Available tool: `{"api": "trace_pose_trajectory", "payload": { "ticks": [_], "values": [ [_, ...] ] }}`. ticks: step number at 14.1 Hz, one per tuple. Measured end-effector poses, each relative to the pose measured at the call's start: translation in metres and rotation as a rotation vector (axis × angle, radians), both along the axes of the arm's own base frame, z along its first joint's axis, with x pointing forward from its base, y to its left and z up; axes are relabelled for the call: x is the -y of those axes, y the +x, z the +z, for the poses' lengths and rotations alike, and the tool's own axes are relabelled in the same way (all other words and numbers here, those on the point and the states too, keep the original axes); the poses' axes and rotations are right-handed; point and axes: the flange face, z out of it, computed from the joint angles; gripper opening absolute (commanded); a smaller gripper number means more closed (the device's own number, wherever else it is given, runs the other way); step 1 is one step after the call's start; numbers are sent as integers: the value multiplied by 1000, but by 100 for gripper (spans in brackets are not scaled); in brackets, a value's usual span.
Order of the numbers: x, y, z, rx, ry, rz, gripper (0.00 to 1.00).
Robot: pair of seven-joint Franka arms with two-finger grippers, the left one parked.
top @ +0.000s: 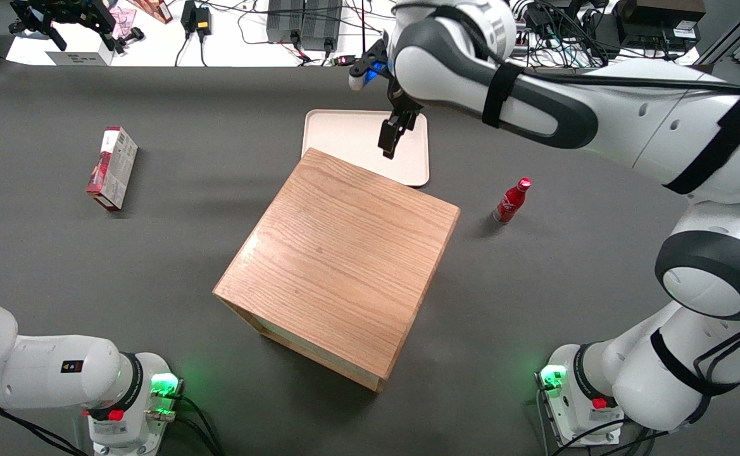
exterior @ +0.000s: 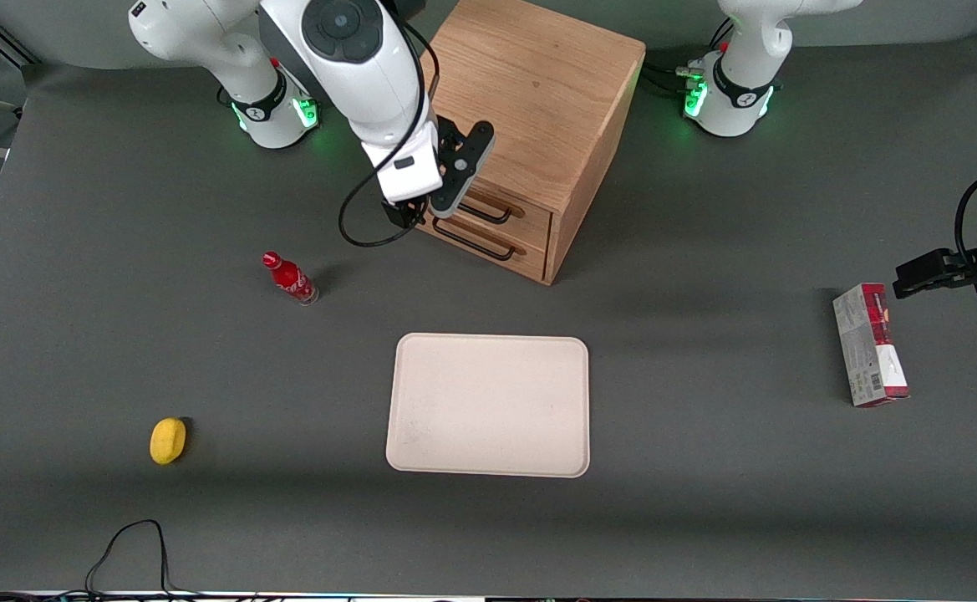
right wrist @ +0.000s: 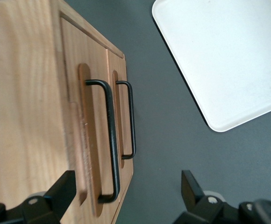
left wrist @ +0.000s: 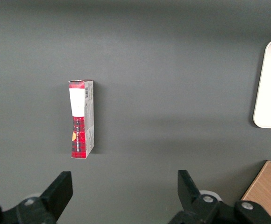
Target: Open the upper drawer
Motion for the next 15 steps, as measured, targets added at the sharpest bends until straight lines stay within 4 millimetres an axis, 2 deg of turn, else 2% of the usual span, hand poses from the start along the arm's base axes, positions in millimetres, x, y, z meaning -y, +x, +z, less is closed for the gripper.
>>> {"api": "trace_pose_trajectory", "payload": {
  "ticks": [6,11,15],
  "values": [
    [-9,-11,-51,14,6,12,100],
    [-6,-11,-66,28,10,8,100],
    [-5,-9,-68,42,15,5,100]
  ]
}}
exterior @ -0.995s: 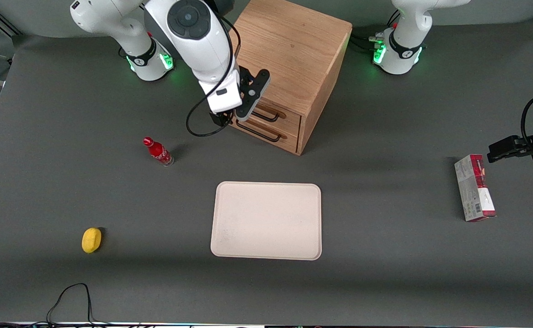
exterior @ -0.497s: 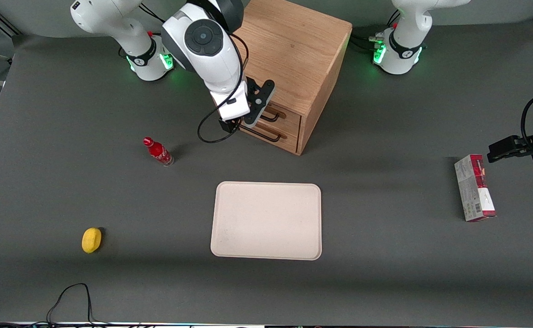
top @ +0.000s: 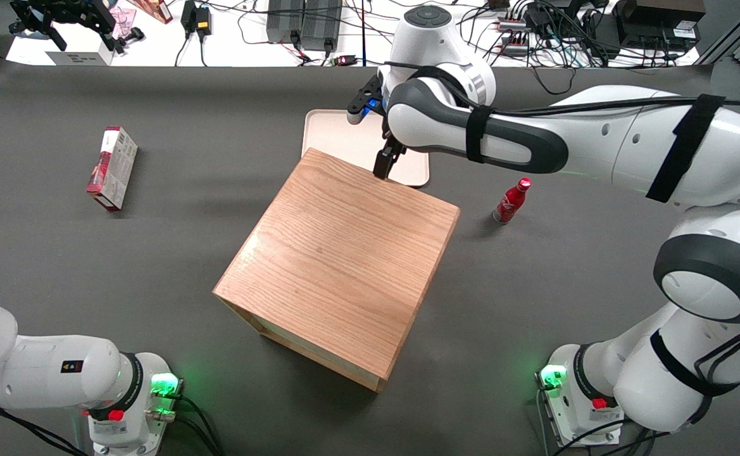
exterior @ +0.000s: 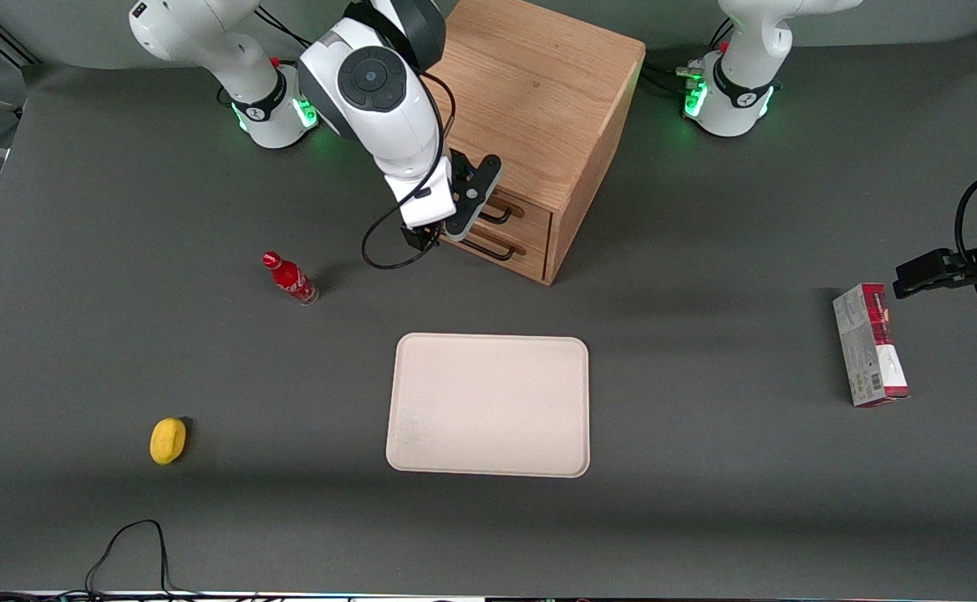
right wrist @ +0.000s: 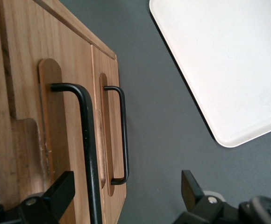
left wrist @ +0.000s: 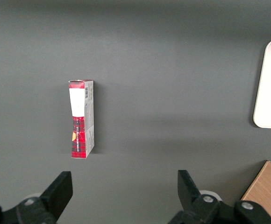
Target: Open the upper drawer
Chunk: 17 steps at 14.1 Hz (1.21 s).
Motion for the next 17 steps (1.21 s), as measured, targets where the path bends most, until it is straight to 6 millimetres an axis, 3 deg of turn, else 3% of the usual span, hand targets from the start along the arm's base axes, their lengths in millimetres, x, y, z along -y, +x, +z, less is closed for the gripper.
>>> {"api": "trace_pose_trajectory", "payload": {
  "ticks": [12,17],
  "values": [
    [8,12,-22,18,-14,-14,100],
    [5,10,-20,20,-11,2,100]
  ]
}}
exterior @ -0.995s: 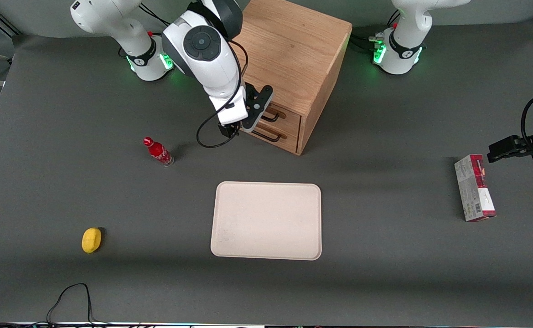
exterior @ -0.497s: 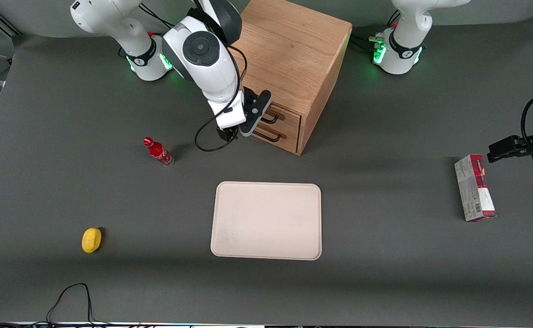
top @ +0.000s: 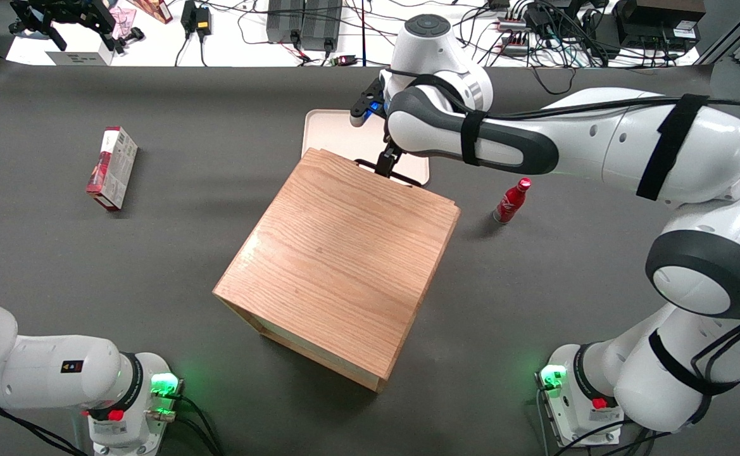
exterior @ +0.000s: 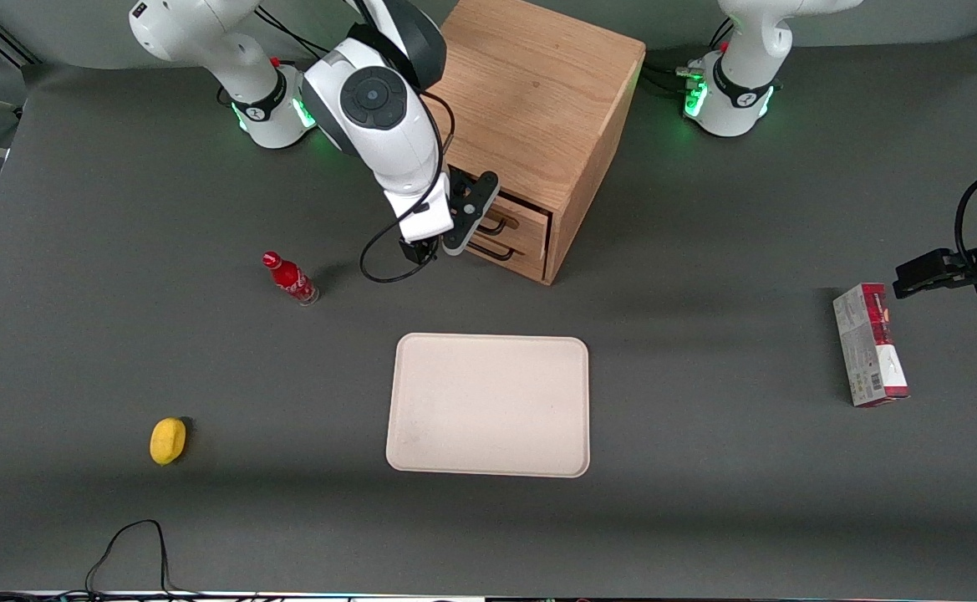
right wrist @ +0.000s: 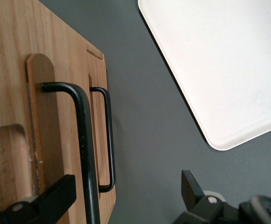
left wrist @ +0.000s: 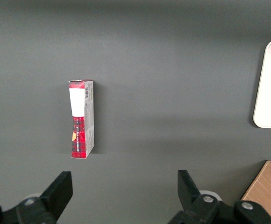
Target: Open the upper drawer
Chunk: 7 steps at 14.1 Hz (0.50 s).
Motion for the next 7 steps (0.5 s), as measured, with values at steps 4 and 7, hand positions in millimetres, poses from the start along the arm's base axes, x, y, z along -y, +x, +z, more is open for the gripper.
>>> {"api": "trace_pose_trajectory", "payload": {
  "ticks": [4,7],
  "values": [
    [0,0,0,3,2,17,100],
    [0,3,-1,14,-4,27,100]
  ]
}}
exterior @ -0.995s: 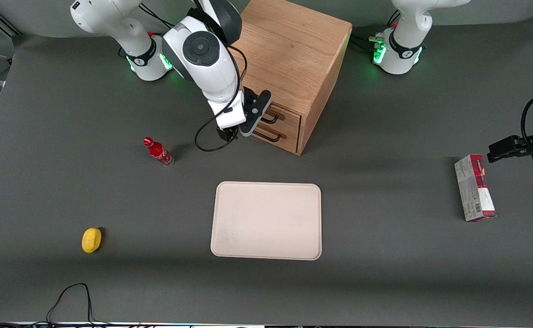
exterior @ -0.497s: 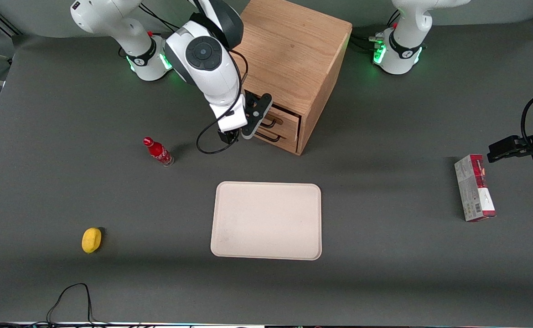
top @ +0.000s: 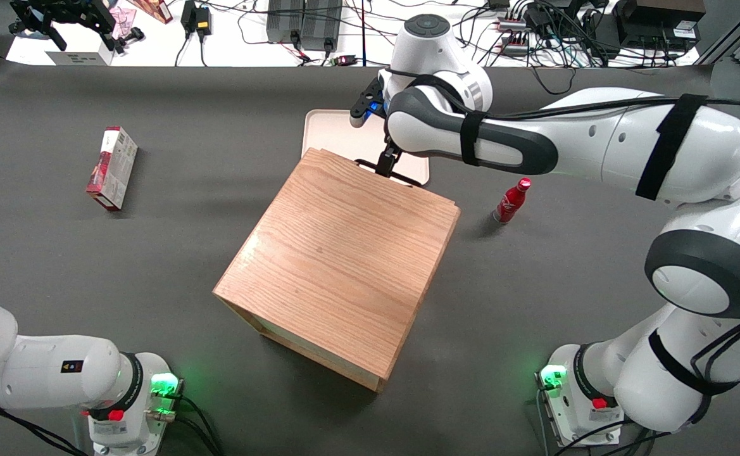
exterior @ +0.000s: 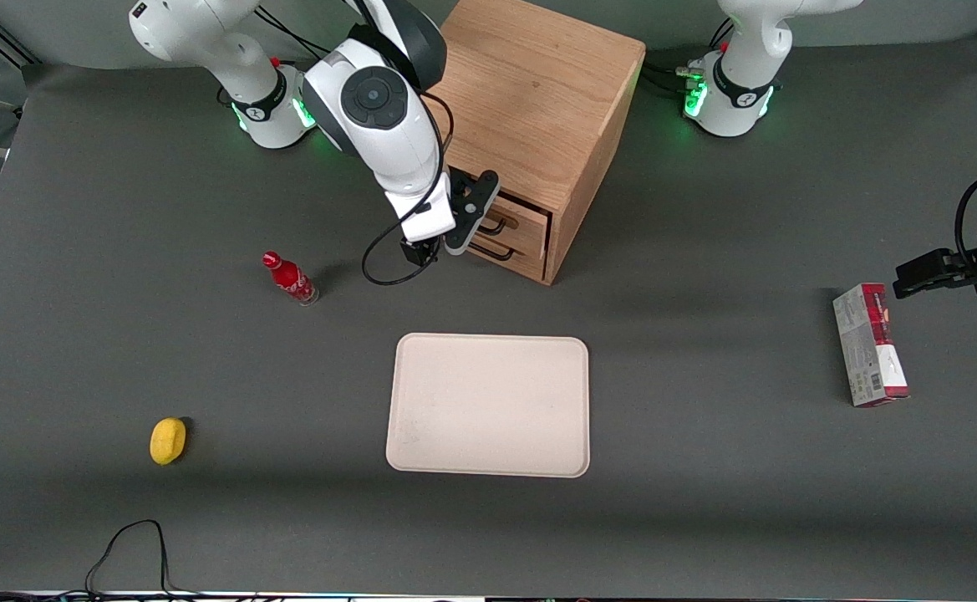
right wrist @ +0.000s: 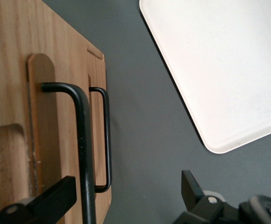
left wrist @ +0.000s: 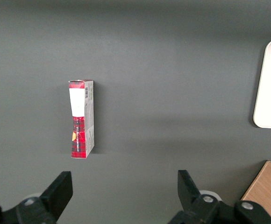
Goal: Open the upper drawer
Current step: 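Pull the upper drawer outward by its handle with the right gripper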
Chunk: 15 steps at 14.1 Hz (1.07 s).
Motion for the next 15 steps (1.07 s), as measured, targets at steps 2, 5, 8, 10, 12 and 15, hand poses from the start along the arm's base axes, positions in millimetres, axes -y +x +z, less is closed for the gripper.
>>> {"api": "trace_pose_trajectory", "payload": {
  "ticks": [2,5,8,10,12,15],
  "values": [
    [2,3,0,1,-1,-4,100],
    [9,11,0,6,-2,-20,100],
    [16,20,-1,9,-1,-36,100],
    [16,22,0,10,-1,-33,100],
    [17,23,0,10,-2,-32,100],
    [17,25,0,15,-5,-28,100]
  ]
}}
